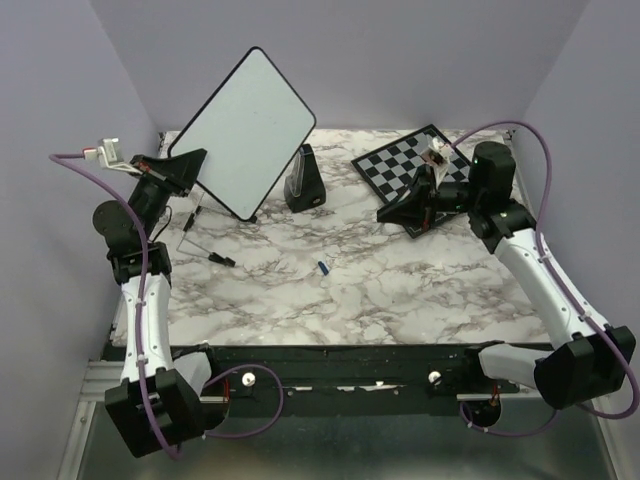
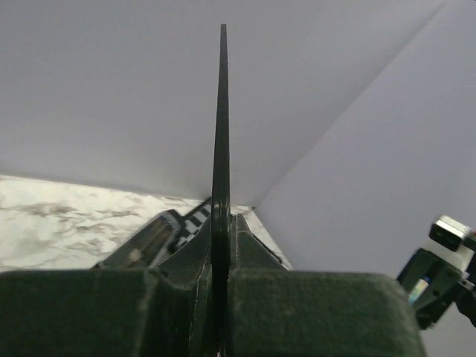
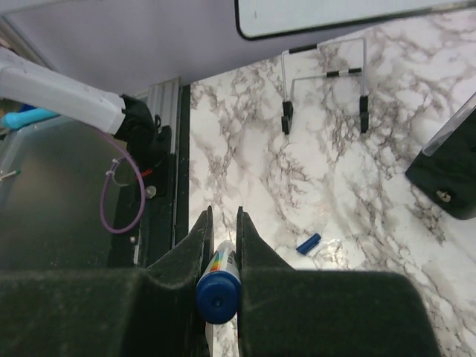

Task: Write a sentence on the whiteboard
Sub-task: Pick up the whiteboard from the whiteboard stand, then write a sentence on the whiteboard.

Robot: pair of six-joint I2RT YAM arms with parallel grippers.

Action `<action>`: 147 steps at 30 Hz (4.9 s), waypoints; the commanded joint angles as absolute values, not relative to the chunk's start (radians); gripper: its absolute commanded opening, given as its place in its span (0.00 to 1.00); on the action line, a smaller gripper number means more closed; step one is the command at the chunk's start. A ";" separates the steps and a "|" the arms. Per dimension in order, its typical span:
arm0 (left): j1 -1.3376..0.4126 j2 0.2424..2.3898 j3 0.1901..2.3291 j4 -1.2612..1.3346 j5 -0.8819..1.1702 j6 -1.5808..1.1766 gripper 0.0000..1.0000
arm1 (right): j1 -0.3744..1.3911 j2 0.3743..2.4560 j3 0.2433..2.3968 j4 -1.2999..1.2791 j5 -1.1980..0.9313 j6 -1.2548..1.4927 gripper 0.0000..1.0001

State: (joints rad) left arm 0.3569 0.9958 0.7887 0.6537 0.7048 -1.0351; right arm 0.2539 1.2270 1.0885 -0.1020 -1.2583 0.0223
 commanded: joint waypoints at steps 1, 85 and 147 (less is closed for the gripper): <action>0.227 0.959 0.861 0.641 0.589 -1.166 0.00 | 0.256 1.169 1.270 -0.355 -1.152 -0.150 0.01; -0.857 1.304 0.891 0.807 0.032 -1.376 0.00 | 0.261 1.109 1.789 -0.893 -0.946 -0.351 0.01; -0.877 1.272 0.854 0.732 0.034 -1.358 0.00 | 0.302 1.138 1.724 -0.888 -1.051 -0.371 0.01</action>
